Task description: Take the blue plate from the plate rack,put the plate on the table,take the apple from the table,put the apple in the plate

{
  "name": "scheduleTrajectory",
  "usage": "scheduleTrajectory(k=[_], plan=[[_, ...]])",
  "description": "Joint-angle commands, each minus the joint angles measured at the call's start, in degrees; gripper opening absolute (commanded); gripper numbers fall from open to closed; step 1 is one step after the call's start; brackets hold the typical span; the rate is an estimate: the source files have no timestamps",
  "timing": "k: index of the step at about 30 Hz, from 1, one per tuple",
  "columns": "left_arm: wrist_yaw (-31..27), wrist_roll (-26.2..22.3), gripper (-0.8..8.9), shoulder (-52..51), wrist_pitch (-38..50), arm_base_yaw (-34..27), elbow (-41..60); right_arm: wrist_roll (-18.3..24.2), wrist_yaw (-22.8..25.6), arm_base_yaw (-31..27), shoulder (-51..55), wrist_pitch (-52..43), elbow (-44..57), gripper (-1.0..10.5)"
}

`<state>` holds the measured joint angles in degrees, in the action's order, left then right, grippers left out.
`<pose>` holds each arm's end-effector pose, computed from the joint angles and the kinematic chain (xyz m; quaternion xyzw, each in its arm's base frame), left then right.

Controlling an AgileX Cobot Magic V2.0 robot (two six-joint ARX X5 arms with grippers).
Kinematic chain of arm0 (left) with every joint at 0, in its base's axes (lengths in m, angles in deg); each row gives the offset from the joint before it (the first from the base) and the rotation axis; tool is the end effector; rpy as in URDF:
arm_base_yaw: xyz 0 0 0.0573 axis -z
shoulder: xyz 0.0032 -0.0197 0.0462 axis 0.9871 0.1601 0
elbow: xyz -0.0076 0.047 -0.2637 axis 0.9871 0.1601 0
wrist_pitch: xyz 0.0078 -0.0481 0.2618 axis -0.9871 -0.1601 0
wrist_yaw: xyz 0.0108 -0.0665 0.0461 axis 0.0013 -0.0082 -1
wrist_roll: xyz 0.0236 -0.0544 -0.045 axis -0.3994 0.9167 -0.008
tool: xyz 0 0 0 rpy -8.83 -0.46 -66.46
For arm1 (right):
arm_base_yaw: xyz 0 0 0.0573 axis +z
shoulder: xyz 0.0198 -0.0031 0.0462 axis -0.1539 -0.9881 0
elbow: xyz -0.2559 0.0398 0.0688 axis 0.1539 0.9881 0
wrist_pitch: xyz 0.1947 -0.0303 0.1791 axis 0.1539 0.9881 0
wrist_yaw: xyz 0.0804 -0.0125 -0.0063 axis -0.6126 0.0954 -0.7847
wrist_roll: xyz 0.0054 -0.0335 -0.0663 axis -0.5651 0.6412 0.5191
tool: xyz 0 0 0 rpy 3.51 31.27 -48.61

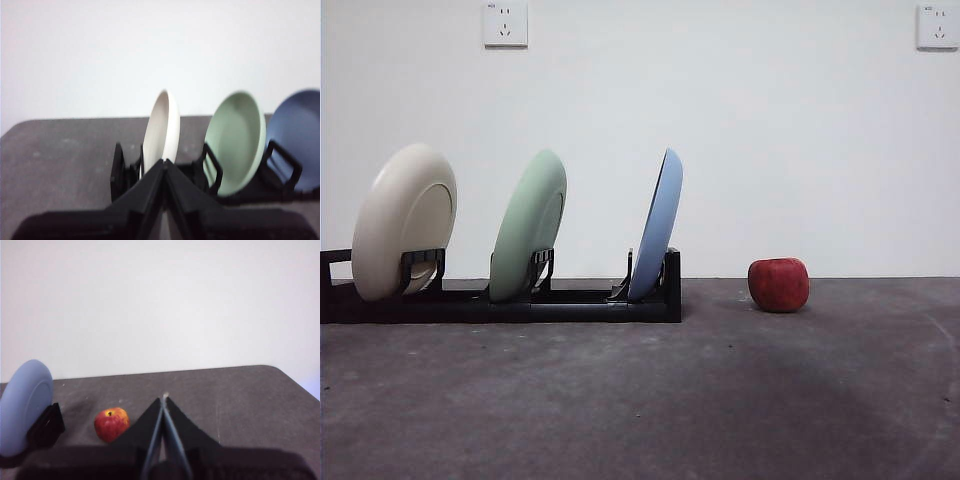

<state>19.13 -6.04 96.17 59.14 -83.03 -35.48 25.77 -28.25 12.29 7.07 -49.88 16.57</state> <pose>0.1416 0.0006 0.2625 -0.0239 0.0099 -0.0221 0.9994 0.1050 0.0012 0.2886 0.0109 -0.0182 -0.0125 0.9997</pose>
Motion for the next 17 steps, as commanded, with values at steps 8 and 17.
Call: scheduleTrajectory(k=[8, 17], plan=[[0.3, 3.4, -0.05, 15.4, -7.1, -0.2, -18.1, -0.7, 0.0, 0.0, -14.5, 19.6, -20.4, 0.0], [6.0, 5.3, -0.05, 31.1, -18.0, -0.1, -33.3, -2.5, 0.0, 0.0, -25.8, 34.2, -29.7, 0.0]])
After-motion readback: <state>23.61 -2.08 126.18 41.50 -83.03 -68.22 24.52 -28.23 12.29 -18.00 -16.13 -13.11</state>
